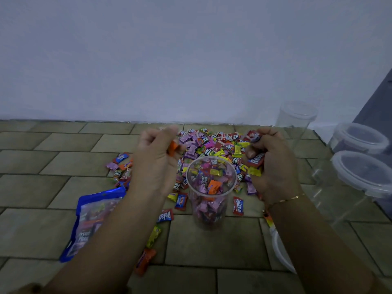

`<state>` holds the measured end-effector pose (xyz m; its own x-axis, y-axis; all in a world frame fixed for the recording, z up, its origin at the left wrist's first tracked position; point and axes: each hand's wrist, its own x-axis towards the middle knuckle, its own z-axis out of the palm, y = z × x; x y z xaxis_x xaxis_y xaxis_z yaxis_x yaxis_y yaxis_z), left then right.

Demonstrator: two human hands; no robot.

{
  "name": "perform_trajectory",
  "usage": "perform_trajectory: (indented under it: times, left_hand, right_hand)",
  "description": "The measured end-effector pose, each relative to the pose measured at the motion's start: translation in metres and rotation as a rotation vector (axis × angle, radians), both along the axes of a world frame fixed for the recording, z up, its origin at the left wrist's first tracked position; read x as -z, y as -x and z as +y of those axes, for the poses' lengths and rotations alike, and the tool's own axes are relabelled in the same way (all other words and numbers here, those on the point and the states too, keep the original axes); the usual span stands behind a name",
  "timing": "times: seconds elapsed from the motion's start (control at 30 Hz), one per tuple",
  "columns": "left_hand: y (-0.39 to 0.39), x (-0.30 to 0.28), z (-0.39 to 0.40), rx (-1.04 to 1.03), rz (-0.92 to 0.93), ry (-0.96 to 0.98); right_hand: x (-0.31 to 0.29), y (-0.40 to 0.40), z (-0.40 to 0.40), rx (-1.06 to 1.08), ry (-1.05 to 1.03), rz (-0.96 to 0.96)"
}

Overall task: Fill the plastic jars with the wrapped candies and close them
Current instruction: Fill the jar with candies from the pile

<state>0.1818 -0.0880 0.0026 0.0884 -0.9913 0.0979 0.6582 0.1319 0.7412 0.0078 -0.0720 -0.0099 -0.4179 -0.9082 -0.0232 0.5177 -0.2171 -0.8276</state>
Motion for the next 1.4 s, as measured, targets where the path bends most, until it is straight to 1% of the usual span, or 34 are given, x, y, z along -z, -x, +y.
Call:
perform_trajectory:
  times: [0.13, 0.23, 0.33, 0.53, 0.6, 0.73, 0.83, 0.93, 1.07, 1.23, 1.4]
  left_hand:
    - [0.020, 0.002, 0.006, 0.032, -0.196, 0.047]
    - [0.023, 0.004, 0.009, 0.009, -0.298, 0.074]
    - [0.024, 0.003, 0.011, -0.001, -0.327, 0.095]
    - [0.020, 0.020, 0.010, -0.085, -0.424, 0.105]
    - [0.021, 0.026, 0.010, -0.050, -0.447, 0.101]
    - [0.025, 0.031, 0.015, 0.099, -0.539, 0.114]
    - [0.024, 0.035, 0.015, 0.127, -0.529, 0.108]
    - [0.023, 0.038, 0.013, 0.106, -0.542, 0.101]
    - [0.025, 0.040, 0.009, 0.081, -0.514, 0.072]
    - [0.025, 0.037, 0.012, 0.161, -0.366, 0.017]
    - [0.024, 0.044, 0.006, 0.182, -0.313, -0.002]
  right_hand:
    - [-0.004, -0.016, 0.001, 0.019, 0.068, 0.070]
    - [0.002, -0.025, 0.002, 0.003, 0.093, 0.071]
    - [0.007, -0.030, 0.003, 0.024, 0.090, 0.090]
    - [0.007, -0.034, 0.008, 0.086, 0.087, 0.211]
    - [0.008, -0.036, 0.010, 0.108, 0.094, 0.235]
    - [0.012, -0.040, 0.010, 0.098, 0.117, 0.226]
    - [0.013, -0.041, 0.011, 0.101, 0.118, 0.212]
    - [0.014, -0.042, 0.011, 0.102, 0.124, 0.198]
    - [0.018, -0.043, 0.009, 0.097, 0.157, 0.214]
    - [0.019, -0.043, 0.010, 0.074, 0.186, 0.235]
    - [0.020, -0.040, 0.013, 0.015, 0.248, 0.272]
